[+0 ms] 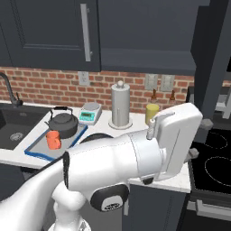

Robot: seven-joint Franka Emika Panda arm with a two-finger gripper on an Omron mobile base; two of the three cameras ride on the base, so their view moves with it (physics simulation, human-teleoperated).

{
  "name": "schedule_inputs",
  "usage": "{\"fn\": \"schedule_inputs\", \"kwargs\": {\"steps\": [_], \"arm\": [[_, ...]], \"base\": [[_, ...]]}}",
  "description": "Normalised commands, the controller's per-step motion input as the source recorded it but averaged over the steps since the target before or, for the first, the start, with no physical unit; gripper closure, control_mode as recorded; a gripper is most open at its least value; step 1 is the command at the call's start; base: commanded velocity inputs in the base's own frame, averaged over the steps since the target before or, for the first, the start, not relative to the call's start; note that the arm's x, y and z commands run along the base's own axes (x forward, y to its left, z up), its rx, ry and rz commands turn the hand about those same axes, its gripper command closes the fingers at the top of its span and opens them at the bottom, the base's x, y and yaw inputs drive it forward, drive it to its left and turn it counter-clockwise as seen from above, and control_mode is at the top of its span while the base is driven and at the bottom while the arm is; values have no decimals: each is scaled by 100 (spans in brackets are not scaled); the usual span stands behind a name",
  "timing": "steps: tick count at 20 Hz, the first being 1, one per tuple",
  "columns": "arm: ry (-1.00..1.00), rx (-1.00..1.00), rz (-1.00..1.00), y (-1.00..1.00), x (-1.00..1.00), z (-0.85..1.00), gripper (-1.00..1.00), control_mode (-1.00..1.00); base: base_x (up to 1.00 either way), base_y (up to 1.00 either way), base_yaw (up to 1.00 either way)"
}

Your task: Pick the kettle from the counter and place it on the tray. Then pick the mug from the cabinet and place it on the tray. Then close the cabinet doors.

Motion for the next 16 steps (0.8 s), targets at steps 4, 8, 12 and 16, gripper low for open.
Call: {"fn": "schedule_inputs", "kwargs": {"steps": [4,8,12,16], "arm": [[-5,-2,-17,-53,-10,7,-100,-100],[6,-7,-16,-58,15,0,-100,-100],[18,-14,-7,-46,26,0,-100,-100],[11,-14,0,-28,9,-1,-100,-100]], "base": [[0,0,0],[0,0,0],[0,0,0],[0,0,0]]}}
